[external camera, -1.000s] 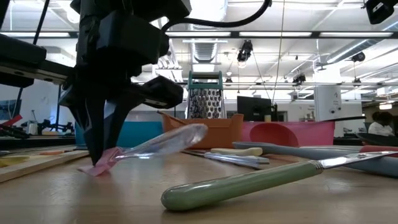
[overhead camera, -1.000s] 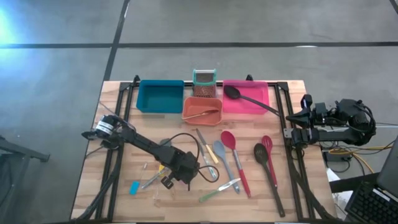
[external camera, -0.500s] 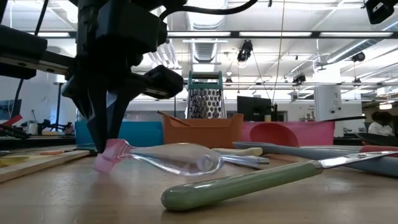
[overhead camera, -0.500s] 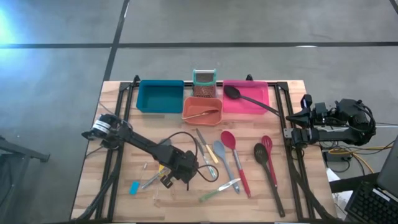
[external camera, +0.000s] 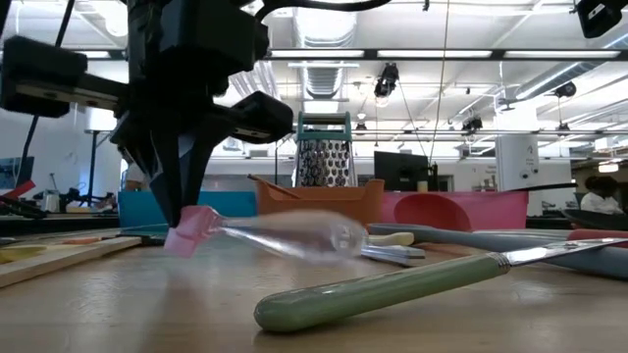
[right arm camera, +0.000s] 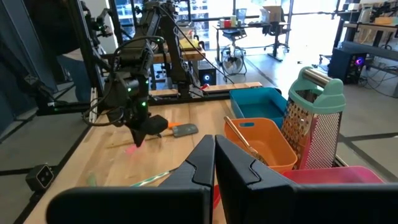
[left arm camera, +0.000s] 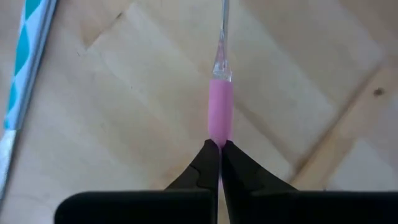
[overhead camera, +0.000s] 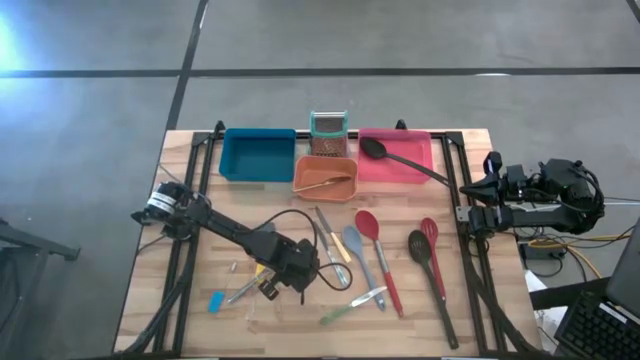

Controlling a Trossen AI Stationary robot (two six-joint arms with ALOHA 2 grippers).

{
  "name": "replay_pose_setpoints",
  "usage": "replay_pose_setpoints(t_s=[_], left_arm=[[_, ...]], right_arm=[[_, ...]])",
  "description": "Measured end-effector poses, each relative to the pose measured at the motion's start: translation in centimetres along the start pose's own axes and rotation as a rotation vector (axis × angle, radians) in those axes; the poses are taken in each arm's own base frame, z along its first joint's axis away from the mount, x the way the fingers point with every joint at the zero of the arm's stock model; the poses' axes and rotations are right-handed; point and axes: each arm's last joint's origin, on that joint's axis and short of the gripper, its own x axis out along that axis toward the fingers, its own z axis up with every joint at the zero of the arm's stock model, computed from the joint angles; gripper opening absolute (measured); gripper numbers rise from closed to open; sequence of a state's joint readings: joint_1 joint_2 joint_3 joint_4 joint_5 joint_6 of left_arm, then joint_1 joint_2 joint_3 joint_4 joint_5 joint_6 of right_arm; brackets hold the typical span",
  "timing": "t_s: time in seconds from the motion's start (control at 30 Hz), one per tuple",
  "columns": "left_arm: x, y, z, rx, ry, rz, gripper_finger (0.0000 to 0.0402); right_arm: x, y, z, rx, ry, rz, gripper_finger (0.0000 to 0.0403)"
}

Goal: Pick & Place Kitchen Items
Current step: Put the pink spatula into the blue bin

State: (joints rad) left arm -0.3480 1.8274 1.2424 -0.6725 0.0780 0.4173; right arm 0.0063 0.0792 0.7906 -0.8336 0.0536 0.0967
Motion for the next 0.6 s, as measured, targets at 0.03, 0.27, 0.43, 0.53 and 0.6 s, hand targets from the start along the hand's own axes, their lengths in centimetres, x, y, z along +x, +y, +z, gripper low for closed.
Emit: replay_pose_setpoints(t_s=[0.03,0.27,0.43,0.53,0.6], left_arm=[[-0.2,0.1,-0.1,0.004,0.015,0.012,0.0005],[-3.1,1.9,-1.3,-0.105,0.032,0.049,0.0005],[-7.0,3.8,-3.4,-0.201,-0.043,0.122,0.0005],[-9.7,4.8,-5.4,-0.266,-0.047,0.186,0.0005],[-11.6,5.5,-6.9,-0.318,-0.039,0.253,0.0005]], right_arm=[[0.0,0.0,0.0,0.0,0.0,0.0,0.0008],[0.0,0.0,0.0,0.0,0.0,0.0,0.0008],[0.0,0.0,0.0,0.0,0.0,0.0,0.0008],[0.0,0.0,0.0,0.0,0.0,0.0,0.0008],[0.0,0.0,0.0,0.0,0.0,0.0,0.0008]])
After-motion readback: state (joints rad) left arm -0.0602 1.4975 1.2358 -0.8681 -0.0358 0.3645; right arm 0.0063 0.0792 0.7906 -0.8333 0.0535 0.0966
